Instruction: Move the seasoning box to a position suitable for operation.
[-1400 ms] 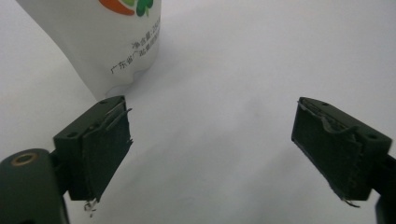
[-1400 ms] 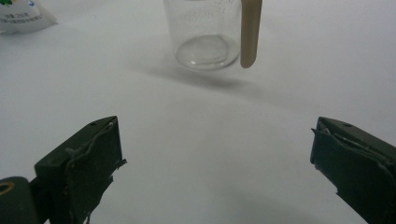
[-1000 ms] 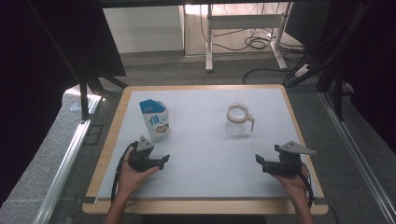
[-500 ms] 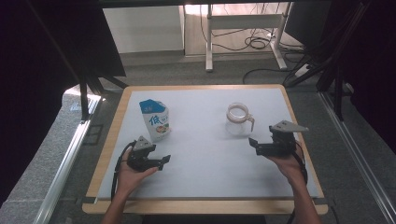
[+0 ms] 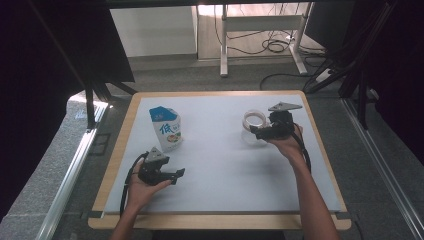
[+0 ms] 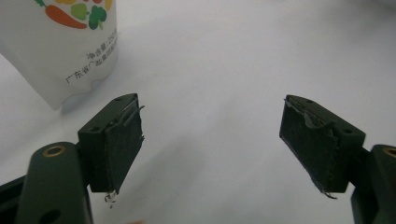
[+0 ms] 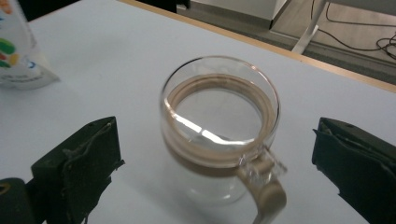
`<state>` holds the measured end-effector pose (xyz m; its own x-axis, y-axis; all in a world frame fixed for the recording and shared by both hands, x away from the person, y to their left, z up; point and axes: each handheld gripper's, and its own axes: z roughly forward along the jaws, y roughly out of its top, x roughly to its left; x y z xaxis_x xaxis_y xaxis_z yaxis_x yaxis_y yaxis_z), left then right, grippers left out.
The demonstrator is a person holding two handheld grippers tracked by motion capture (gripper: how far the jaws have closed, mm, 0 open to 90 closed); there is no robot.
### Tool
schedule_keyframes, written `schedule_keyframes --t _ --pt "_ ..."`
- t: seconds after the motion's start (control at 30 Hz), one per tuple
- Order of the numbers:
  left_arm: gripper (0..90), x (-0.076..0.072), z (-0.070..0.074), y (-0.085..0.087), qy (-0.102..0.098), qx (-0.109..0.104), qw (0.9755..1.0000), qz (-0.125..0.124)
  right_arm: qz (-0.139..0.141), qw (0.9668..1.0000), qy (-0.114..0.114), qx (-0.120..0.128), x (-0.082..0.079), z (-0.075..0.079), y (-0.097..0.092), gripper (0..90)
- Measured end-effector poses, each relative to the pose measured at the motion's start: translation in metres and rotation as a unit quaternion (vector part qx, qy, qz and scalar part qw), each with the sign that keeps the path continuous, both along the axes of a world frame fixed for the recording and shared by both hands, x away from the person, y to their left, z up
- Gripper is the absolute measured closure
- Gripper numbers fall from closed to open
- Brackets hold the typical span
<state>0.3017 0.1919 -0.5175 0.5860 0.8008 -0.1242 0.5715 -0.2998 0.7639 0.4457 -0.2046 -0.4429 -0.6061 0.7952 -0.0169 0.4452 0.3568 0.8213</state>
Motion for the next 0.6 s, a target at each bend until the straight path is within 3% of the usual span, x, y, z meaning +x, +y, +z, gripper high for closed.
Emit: schedule_keyframes --t 0.43,0.47,0.6 --pt "20.1 -0.002 0.003 0.002 -0.007 -0.001 1.0000 -0.001 0.015 0.9997 0.014 -0.011 0.028 -0.014 0.023 1.4" --pt "20.1 -0.002 0.003 0.002 -0.007 0.000 1.0000 -0.001 0.013 0.9994 0.021 -0.023 0.034 -0.018 0.026 1.5" --pt "19.9 -0.002 0.002 0.001 -0.007 0.001 1.0000 -0.003 0.009 0.9991 0.025 -0.032 0.040 -0.024 0.031 2.8"
